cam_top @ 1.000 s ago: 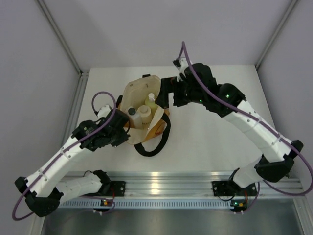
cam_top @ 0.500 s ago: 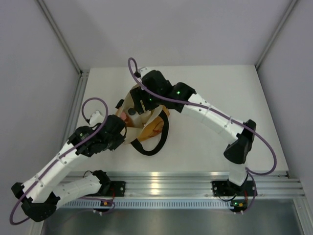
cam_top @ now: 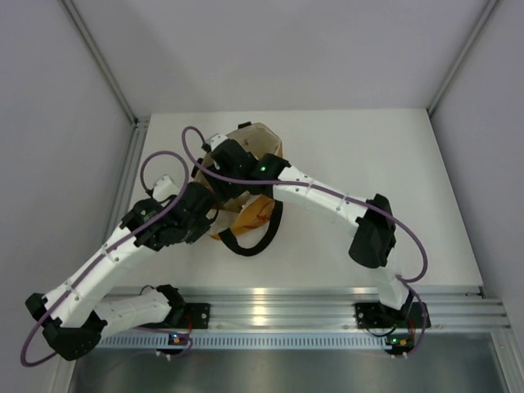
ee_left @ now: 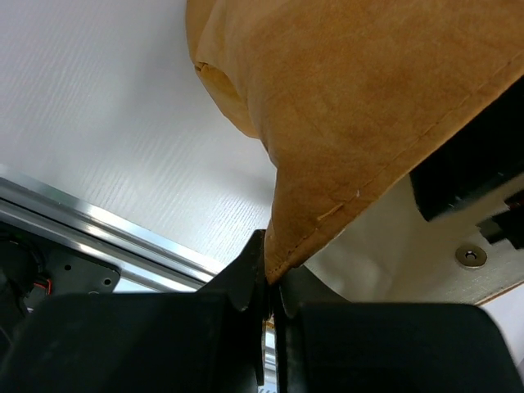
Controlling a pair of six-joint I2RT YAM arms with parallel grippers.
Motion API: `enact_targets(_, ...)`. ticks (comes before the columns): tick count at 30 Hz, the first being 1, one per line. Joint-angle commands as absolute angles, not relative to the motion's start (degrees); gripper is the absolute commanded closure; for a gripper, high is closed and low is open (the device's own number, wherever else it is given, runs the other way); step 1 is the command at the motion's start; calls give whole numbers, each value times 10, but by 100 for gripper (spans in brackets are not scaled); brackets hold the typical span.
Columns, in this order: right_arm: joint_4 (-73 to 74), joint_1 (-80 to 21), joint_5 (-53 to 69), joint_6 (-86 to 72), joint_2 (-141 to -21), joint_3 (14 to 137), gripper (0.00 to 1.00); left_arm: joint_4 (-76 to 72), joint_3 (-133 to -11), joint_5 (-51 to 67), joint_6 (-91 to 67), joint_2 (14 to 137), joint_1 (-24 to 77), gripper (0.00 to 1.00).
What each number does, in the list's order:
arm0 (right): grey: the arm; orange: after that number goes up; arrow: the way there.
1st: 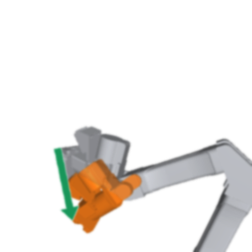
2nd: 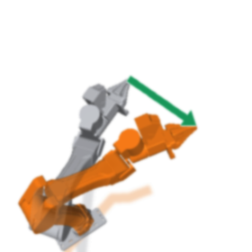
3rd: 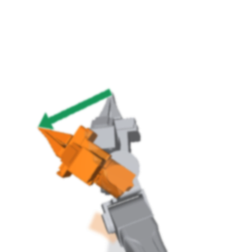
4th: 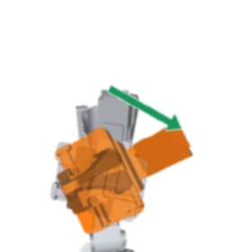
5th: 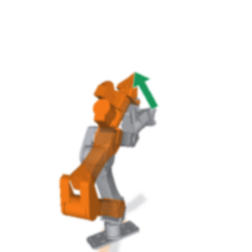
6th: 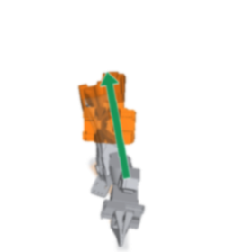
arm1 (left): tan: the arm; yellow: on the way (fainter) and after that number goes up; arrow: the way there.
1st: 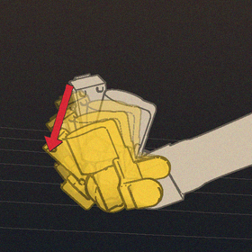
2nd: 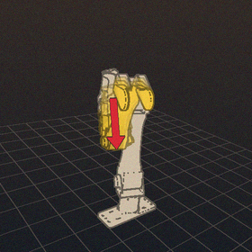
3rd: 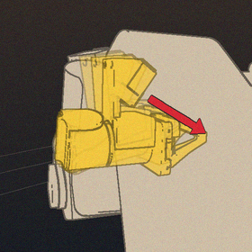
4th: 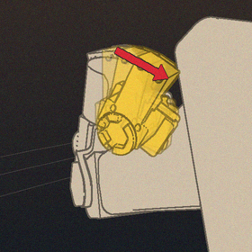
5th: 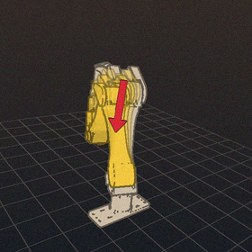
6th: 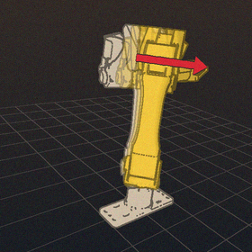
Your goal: Take the personal care products out of the canvas bag
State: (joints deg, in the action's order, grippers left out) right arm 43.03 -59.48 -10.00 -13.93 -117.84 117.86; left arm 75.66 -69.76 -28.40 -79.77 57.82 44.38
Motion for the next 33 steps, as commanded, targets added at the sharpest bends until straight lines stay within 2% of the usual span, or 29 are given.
enact_targets(1, 381, -600, -117, -125, -1194, 1193, 41, 781, -723, -316, -786, 585, 444, 100)
enact_targets(13, 359, -600, -140, -110, -1247, 1175, 44, 750, -721, -314, -763, 571, 444, 100)
enact_targets(19, 337, -598, -141, -104, -1268, 1174, 51, 747, -728, -317, -751, 572, 444, 100)
enact_targets(26, 333, -598, -149, -102, -1260, 1172, 75, 748, -739, -324, -743, 571, 444, 100)
enact_targets(28, 331, -598, -153, -100, -1246, 1172, 86, 747, -744, -325, -742, 572, 444, 100)
enact_targets(29, 330, -597, -154, -100, -1240, 1171, 99, 747, -745, -327, -740, 572, 444, 100)
enact_targets(33, 326, -601, -160, -97, -1196, 1176, 100, 747, -749, -332, -741, 572, 444, 100)
